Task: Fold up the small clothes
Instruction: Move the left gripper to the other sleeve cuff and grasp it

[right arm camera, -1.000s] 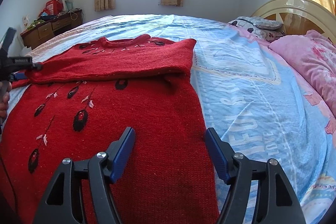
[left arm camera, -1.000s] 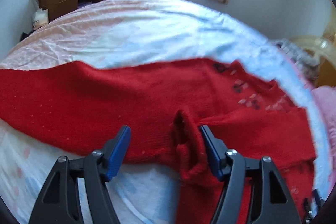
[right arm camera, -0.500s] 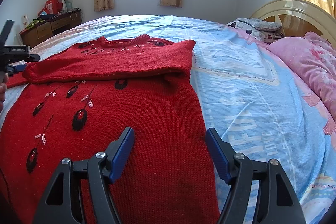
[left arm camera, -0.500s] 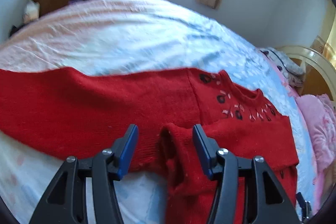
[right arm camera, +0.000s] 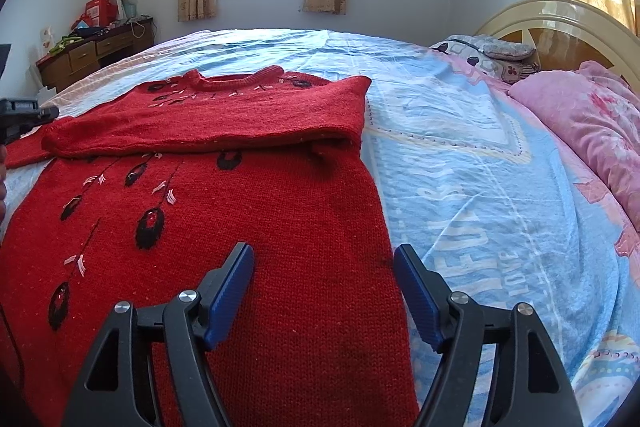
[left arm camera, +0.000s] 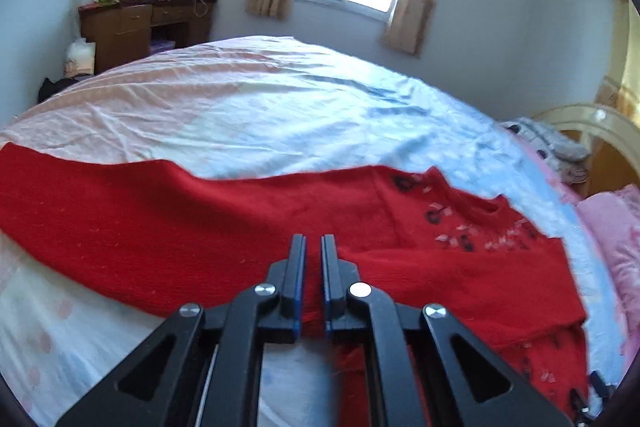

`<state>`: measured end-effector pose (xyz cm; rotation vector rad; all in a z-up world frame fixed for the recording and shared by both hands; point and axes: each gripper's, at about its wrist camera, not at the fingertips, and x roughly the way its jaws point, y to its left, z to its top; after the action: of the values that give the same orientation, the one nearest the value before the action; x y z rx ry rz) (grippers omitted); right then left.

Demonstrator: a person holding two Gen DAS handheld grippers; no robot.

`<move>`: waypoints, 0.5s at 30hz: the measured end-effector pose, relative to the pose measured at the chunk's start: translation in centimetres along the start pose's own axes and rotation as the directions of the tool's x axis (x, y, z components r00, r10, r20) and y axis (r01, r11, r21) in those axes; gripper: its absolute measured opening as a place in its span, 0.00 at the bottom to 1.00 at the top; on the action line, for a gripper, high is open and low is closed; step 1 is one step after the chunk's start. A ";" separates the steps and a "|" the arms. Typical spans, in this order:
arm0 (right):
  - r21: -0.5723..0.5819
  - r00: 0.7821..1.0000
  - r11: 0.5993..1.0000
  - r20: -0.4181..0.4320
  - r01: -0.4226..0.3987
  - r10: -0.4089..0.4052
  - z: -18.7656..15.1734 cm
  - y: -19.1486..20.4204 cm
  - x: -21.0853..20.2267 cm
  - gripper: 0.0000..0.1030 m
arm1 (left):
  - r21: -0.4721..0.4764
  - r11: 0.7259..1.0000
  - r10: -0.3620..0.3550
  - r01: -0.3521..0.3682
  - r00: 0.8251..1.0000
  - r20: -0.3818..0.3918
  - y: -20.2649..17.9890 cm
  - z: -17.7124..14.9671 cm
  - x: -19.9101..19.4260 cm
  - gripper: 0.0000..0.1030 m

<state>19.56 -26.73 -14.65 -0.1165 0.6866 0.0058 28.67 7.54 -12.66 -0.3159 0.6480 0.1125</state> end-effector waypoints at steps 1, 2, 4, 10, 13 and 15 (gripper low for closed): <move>0.002 1.000 1.000 -0.001 -0.002 0.002 0.0 0.0 0.0 0.71 | -0.002 1.000 -0.004 0.004 0.999 -0.039 0.2 -0.1 0.6 0.12; 0.004 1.000 1.000 -0.002 -0.006 0.006 0.1 -0.1 -0.1 0.71 | -0.018 1.000 0.003 -0.004 0.997 -0.074 0.5 -0.2 1.2 0.12; 0.011 1.000 1.000 -0.019 -0.021 0.021 0.4 -0.3 -0.3 0.71 | -0.044 0.999 0.002 -0.006 0.996 -0.092 1.2 -0.3 1.2 0.12; 0.009 0.994 0.995 0.049 -0.095 0.095 5.8 -0.5 -1.5 0.71 | -0.036 0.998 0.051 -0.052 0.998 -0.023 0.9 -0.3 -1.1 0.70; -0.018 0.990 0.991 0.055 -0.131 0.132 8.5 0.2 0.9 0.71 | -0.001 0.999 0.052 -0.052 0.998 -0.039 0.2 -0.6 -0.9 0.70; -0.027 0.987 0.987 0.003 -0.159 0.159 9.3 0.6 3.7 0.71 | 0.017 0.999 0.045 -0.044 0.997 -0.069 0.0 -1.0 -0.8 0.70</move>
<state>28.29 -25.27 -9.92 -0.0870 0.6890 0.1689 27.49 7.24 -12.97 -0.2911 0.7244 0.1400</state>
